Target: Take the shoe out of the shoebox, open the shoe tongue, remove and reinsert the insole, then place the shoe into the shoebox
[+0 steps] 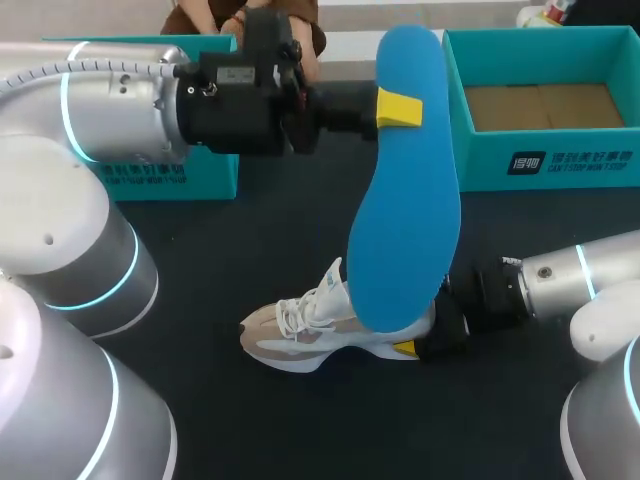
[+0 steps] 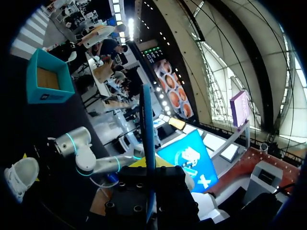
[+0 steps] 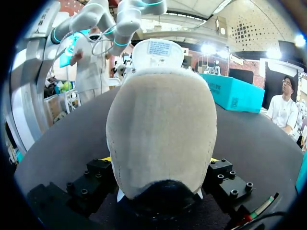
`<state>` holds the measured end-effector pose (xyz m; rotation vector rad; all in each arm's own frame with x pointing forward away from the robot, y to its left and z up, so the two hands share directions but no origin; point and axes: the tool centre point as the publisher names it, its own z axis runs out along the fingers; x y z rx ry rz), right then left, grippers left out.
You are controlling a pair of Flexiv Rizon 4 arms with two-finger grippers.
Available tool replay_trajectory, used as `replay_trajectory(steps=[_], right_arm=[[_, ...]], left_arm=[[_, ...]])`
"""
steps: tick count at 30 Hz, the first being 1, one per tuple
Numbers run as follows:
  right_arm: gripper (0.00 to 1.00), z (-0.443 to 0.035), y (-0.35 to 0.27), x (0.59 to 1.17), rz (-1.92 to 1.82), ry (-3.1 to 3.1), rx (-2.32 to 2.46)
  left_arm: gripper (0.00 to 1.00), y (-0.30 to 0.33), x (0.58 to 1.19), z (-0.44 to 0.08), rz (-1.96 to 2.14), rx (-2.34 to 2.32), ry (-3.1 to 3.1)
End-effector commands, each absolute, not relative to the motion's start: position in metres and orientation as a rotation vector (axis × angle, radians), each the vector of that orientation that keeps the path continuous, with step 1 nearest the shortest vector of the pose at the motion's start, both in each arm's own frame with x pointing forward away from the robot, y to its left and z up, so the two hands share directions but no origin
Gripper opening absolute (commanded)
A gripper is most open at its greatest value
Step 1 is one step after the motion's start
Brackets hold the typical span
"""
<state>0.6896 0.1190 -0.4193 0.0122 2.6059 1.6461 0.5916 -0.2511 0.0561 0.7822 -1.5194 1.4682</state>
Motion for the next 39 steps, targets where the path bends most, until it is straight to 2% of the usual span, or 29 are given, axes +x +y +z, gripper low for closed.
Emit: replay_trajectory(steps=[1,2,26,39], right_arm=[[0.54,-0.423,0.121,0.690,1.639,2.610,0.013],[1.00,-0.423,0.121,0.690,1.639,2.610,0.013],[1.00,-0.403,0.103,0.684,1.503,2.723,0.056],[1.00,-0.375,0.096,0.682,1.242,2.912,0.073]], left_arm=[[0.00,-0.251,0.590,0.056,1.468,0.785,-1.520],[0.00,-0.251,0.590,0.056,1.468,0.785,-1.520],[0.00,-0.251,0.590,0.056,1.468,0.785,-1.520],[0.00,-0.251,0.590,0.056,1.468,0.785,-1.520]])
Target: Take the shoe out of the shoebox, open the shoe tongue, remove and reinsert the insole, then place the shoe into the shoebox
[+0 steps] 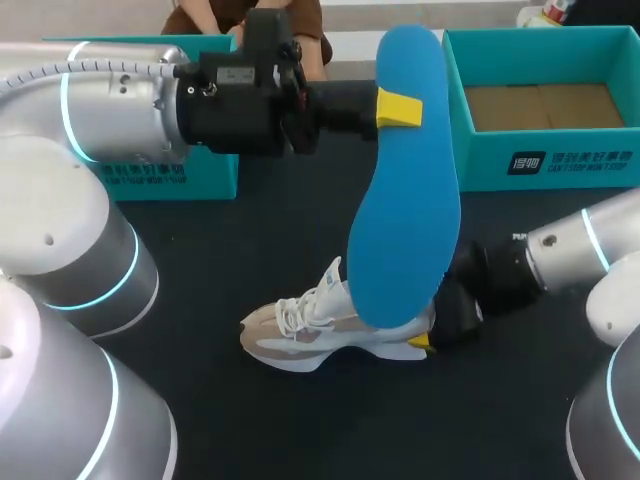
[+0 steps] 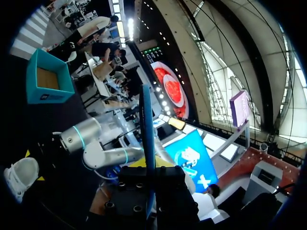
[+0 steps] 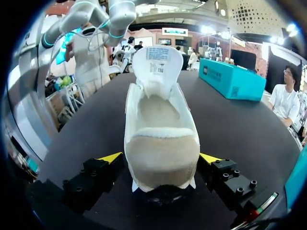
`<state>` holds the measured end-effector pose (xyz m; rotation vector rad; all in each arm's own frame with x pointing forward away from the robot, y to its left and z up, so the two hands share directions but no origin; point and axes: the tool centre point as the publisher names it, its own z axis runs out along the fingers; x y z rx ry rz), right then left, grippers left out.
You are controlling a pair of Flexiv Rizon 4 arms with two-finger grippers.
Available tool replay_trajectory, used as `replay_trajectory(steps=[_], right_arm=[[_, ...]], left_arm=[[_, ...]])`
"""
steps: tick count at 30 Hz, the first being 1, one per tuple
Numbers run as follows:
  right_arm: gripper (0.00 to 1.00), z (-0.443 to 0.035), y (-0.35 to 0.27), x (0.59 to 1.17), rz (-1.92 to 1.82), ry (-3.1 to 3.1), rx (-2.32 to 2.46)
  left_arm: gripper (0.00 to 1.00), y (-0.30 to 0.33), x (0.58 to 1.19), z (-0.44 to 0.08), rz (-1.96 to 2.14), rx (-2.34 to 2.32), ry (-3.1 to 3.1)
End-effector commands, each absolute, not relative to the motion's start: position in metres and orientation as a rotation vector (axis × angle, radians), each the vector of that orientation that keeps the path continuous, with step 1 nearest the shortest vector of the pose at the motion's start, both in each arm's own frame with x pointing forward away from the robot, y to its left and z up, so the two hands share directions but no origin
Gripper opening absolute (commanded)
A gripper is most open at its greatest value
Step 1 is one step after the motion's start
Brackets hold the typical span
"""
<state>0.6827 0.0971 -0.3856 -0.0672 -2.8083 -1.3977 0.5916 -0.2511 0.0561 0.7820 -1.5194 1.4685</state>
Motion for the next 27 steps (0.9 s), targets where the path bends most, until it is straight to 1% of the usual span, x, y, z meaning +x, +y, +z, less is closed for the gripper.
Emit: replay_trajectory(steps=[1,6,14,27], right_arm=[[1.00,-0.374,0.097,0.682,-1.176,-2.874,-0.079],[1.00,-0.365,0.100,0.683,-0.981,-2.958,-0.082],[1.00,-0.355,0.104,0.684,-0.778,-3.039,-0.064],[1.00,-0.357,0.105,0.671,-0.759,-3.076,-0.087]], left_arm=[[0.00,-0.251,0.590,0.056,1.468,0.785,-1.520],[0.00,-0.251,0.590,0.056,1.468,0.785,-1.520],[0.00,-0.251,0.590,0.056,1.468,0.785,-1.520],[0.00,-0.251,0.590,0.056,1.468,0.785,-1.520]])
